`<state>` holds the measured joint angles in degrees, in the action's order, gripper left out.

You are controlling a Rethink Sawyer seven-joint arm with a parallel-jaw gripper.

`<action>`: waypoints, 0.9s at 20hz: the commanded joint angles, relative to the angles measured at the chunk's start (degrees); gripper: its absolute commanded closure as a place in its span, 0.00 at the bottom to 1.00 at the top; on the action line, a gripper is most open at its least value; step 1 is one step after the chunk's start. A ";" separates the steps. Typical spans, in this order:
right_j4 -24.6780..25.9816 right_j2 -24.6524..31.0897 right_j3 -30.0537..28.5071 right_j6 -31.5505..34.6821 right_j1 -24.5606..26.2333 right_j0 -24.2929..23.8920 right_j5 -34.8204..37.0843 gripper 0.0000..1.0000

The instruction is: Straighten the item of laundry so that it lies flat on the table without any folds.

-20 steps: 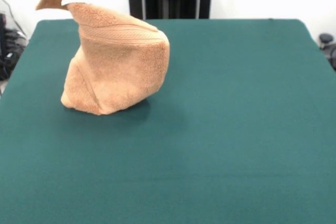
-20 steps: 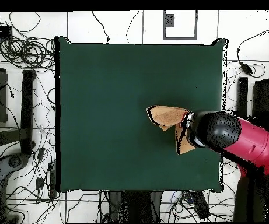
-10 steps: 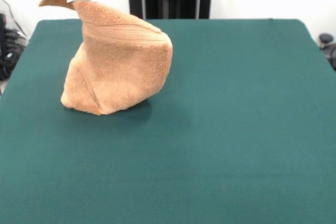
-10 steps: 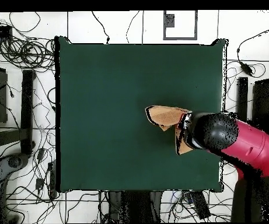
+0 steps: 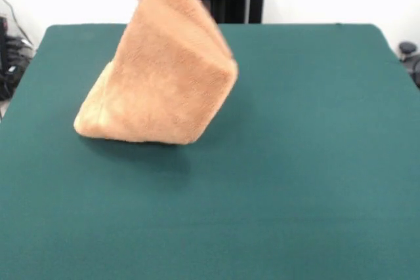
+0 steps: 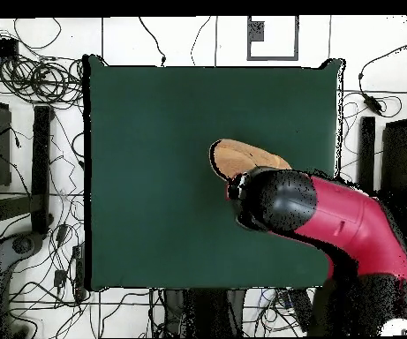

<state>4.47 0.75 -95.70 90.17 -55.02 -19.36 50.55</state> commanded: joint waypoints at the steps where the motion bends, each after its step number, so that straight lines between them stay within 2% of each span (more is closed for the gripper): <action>1: -4.31 0.72 -5.43 13.32 -2.65 5.11 10.12 1.00; 5: -6.28 -0.53 -5.21 16.90 -2.71 8.18 10.66 1.00; 11: -8.13 -2.95 -6.30 20.00 -1.79 11.42 7.45 1.00; 18: -9.18 -4.45 -3.64 16.86 -4.36 11.29 15.28 1.00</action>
<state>-1.54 -2.08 -95.74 92.06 -57.96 -9.00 55.88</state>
